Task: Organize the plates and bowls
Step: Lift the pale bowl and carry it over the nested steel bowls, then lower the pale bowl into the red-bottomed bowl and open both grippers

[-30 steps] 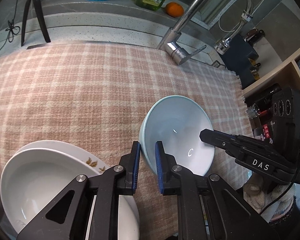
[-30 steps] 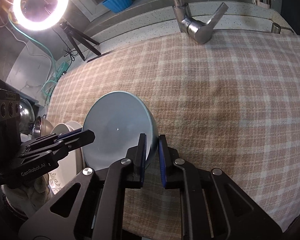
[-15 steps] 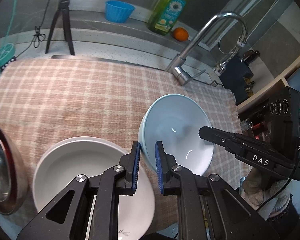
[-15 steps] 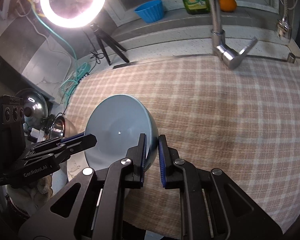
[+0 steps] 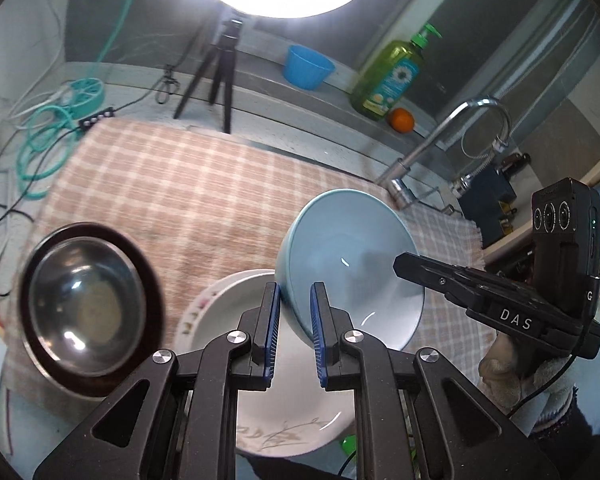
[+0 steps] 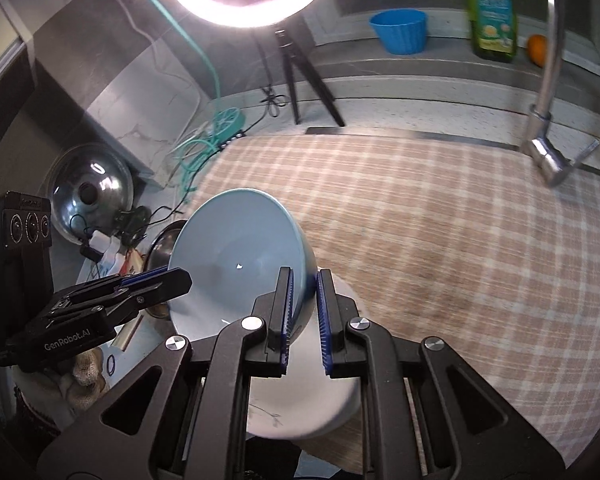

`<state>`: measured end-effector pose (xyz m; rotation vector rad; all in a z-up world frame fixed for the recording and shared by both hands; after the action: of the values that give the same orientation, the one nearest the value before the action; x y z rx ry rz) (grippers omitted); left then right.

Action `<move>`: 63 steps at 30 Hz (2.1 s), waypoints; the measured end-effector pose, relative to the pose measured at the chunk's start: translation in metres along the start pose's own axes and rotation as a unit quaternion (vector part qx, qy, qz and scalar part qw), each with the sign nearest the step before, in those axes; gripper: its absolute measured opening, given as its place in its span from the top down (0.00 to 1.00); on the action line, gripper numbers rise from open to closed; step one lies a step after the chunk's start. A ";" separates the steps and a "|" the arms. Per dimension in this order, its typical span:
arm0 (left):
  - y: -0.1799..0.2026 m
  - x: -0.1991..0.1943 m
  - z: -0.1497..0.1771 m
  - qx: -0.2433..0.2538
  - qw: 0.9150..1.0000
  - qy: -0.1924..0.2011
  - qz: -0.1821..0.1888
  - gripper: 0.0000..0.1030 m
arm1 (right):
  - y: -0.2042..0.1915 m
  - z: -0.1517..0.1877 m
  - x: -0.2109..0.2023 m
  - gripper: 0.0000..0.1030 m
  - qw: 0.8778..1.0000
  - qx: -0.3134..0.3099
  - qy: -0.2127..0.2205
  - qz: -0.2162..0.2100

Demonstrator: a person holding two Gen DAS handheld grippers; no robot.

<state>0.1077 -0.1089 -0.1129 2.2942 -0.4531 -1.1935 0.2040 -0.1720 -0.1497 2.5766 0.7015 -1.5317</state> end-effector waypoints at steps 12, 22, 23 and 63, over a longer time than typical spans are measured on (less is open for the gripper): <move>-0.060 -0.054 0.006 -0.050 0.998 0.036 -0.033 0.87 | -0.087 -0.004 0.025 0.88 0.998 -0.059 -0.015 -0.031; -0.111 -0.078 0.017 -0.092 0.993 0.045 -0.055 0.87 | -0.140 0.002 0.063 0.88 0.993 -0.099 -0.043 -0.040; -0.114 -0.080 0.018 -0.094 0.993 0.046 -0.057 0.87 | -0.143 0.003 0.066 0.88 0.993 -0.101 -0.045 -0.040; -0.167 -0.070 0.028 -0.112 0.990 0.010 -0.083 0.87 | -0.177 0.017 0.128 0.86 0.986 -0.139 -0.093 -0.009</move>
<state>0.0551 0.0552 -0.1767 2.1787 -0.1140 -1.2315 0.1682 0.0257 -0.2356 2.1992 0.8508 -1.5302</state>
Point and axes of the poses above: each gripper's, at about its wrist camera, not at the fingertips, and x roughly the way its jaws point, y to its right, z to its underside, the point moved 10 cm from there along x, roughly the way its jaws point, and after that the axes turned 12 degrees about z, right-handed, at the moved point
